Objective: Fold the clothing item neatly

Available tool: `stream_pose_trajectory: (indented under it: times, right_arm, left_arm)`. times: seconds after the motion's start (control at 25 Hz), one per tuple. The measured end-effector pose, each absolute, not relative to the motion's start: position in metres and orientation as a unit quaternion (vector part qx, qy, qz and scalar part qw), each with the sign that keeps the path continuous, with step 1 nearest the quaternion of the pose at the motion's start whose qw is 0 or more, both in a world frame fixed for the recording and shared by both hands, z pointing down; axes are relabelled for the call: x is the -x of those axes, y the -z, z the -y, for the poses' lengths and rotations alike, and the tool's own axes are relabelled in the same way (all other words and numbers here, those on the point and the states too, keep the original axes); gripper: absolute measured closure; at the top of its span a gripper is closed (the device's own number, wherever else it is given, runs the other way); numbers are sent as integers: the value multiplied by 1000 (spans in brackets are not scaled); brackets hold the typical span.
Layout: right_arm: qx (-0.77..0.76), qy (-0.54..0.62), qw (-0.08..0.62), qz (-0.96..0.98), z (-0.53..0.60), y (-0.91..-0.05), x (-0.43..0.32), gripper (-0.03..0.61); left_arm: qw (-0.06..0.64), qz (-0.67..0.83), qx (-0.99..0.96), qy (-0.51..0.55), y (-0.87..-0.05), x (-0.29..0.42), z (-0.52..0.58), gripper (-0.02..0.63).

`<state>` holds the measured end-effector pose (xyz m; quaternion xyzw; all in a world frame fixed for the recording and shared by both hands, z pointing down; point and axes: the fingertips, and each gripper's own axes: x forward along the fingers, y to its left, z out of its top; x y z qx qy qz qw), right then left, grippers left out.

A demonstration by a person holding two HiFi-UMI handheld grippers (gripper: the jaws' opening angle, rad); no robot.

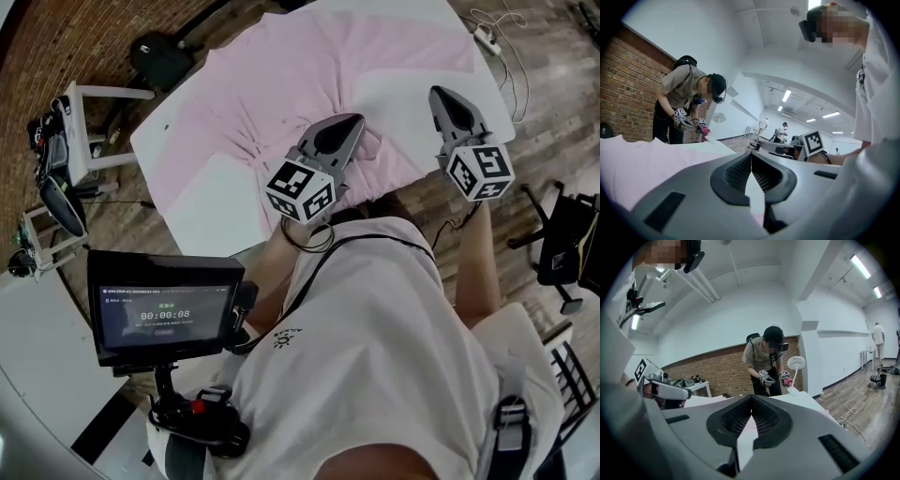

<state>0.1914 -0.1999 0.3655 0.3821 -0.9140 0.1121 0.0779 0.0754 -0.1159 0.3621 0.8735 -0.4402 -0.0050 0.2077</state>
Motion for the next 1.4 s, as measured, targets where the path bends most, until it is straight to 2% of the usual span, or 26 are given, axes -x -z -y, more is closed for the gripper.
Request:
stream_pose_trajectory:
  times: [0.44,0.8,1.4]
  right_arm:
    - [-425,-113,112,891,253,-423,-254,574]
    - [-447,-107,162,873,282,-477,-289,574]
    - [-495,-128,197,836,335,-525,-321,574]
  left_arm:
    - [241,428,-871,-21,-390,-114,137,610]
    - [238,412,-879,-34,-404,-154,152,609]
    - [236,369,-898,-54,-413,-203,167,609]
